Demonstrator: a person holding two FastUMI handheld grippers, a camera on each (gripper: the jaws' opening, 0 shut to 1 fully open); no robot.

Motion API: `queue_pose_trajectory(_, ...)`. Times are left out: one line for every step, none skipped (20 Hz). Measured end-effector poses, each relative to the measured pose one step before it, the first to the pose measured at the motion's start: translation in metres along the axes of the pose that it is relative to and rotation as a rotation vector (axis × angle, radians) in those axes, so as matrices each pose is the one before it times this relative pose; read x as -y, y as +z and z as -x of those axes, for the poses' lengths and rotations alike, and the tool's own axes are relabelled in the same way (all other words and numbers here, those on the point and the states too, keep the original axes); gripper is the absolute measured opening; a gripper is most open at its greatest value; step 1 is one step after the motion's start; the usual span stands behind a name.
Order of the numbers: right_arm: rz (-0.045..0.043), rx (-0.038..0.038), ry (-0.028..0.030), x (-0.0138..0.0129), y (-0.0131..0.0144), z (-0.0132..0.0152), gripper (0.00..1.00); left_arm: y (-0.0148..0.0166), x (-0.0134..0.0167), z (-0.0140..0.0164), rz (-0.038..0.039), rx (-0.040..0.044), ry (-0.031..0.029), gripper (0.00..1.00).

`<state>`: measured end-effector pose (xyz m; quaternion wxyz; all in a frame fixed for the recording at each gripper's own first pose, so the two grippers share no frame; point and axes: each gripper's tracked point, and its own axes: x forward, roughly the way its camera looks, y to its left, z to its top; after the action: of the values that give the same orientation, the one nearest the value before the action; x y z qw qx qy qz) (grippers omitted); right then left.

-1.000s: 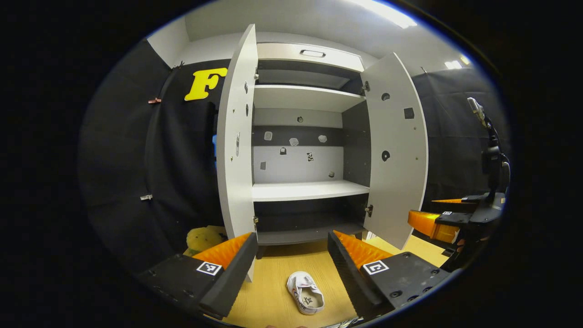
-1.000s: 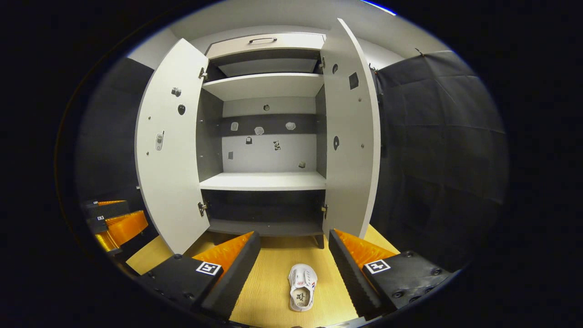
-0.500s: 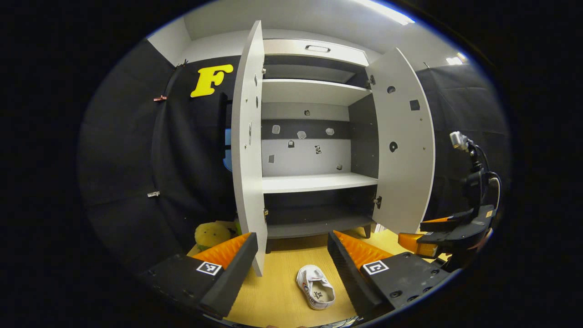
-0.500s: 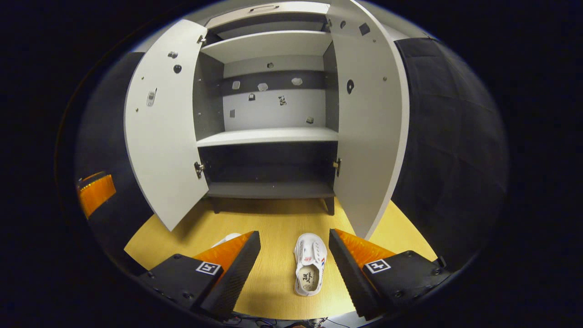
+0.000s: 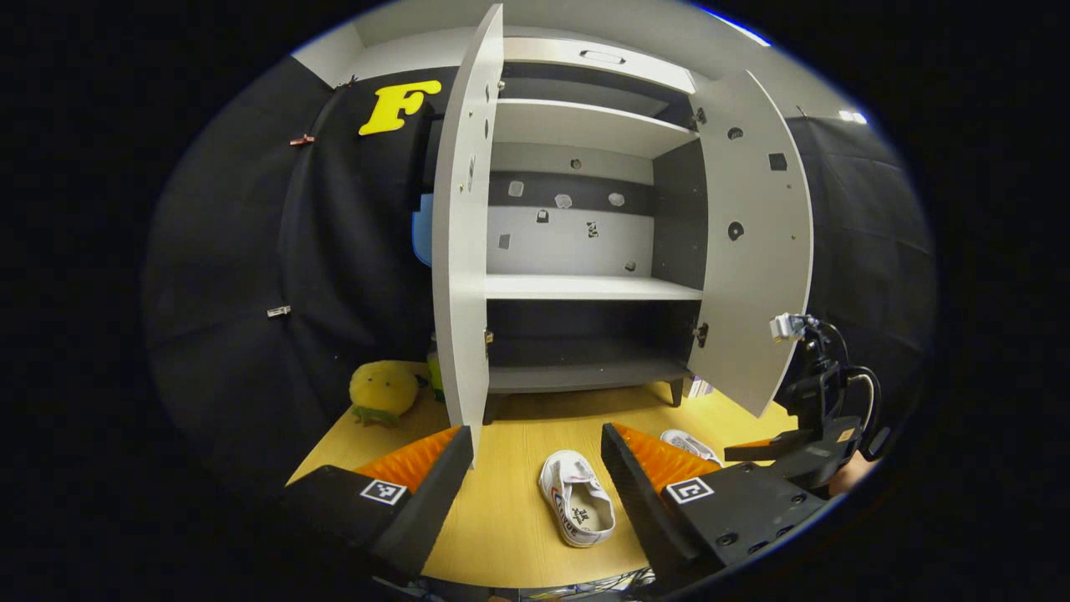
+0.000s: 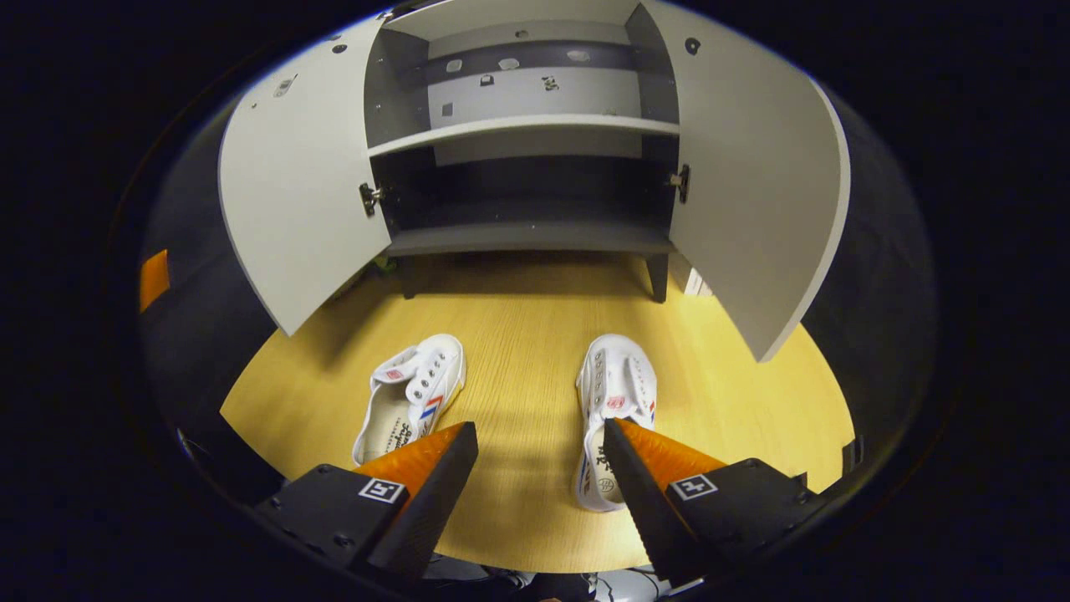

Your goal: Grab one shoe with the right hand and put it into the shoe cabinet, grab the other shoe with the left hand and put it into the shoe cabinet; then close the right door with the right hand and the left door with the left hand.

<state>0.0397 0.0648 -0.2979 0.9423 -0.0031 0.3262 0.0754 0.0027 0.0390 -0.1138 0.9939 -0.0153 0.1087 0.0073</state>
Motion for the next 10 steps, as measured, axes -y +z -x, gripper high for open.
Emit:
queue_pose_trajectory(0.00177,-0.01793,-0.00754,0.00306,-0.00874,-0.00930,0.99,-0.00375,-0.00029,-0.00183,-0.00335,-0.00506,0.00341,0.96)
queue_pose_trajectory(0.00090,-0.01694,-0.01453,0.00391,-0.00780,-0.00852,0.99,-0.00286,-0.00001,-0.00288,0.00096,-0.00590,0.00103,0.96)
queue_pose_trajectory(-0.00218,-0.01905,-0.02326,0.00436,-0.00715,-0.00805,0.99,-0.00559,0.00102,-0.00274,0.00247,-0.01051,0.00006,0.96)
queue_pose_trajectory(-0.00446,-0.01119,-0.01035,0.00241,-0.00441,-0.00774,0.99,-0.00594,0.00079,-0.00252,0.00322,-0.01694,0.00043,0.96)
queue_pose_trajectory(-0.00871,-0.00578,-0.00706,0.00086,-0.00174,-0.00763,0.99,-0.00664,0.00012,-0.00176,0.00333,-0.01492,0.00141,0.96)
queue_pose_trajectory(-0.01075,-0.00422,-0.01361,0.00307,-0.00219,-0.00817,0.98,-0.00404,0.00059,-0.00174,0.00342,-0.01245,0.00036,0.96)
queue_pose_trajectory(-0.01060,-0.00197,-0.01364,0.00359,-0.00146,-0.00883,0.98,-0.00481,0.00088,-0.00289,0.00293,-0.00994,-0.00075,0.96)
queue_pose_trajectory(-0.01192,-0.00187,-0.00689,0.00242,-0.00067,-0.00740,0.98,-0.00328,0.00116,-0.00225,0.00139,-0.00907,0.00058,0.96)
queue_pose_trajectory(-0.01075,0.00097,-0.00139,0.00051,0.00034,-0.00692,0.98,-0.00314,0.00096,-0.00350,0.00014,-0.00851,0.00008,0.96)
queue_pose_trajectory(-0.00474,0.00524,-0.00055,0.00047,0.00132,-0.00746,0.99,-0.00184,0.00137,-0.00222,0.00114,-0.00704,-0.00009,0.96)
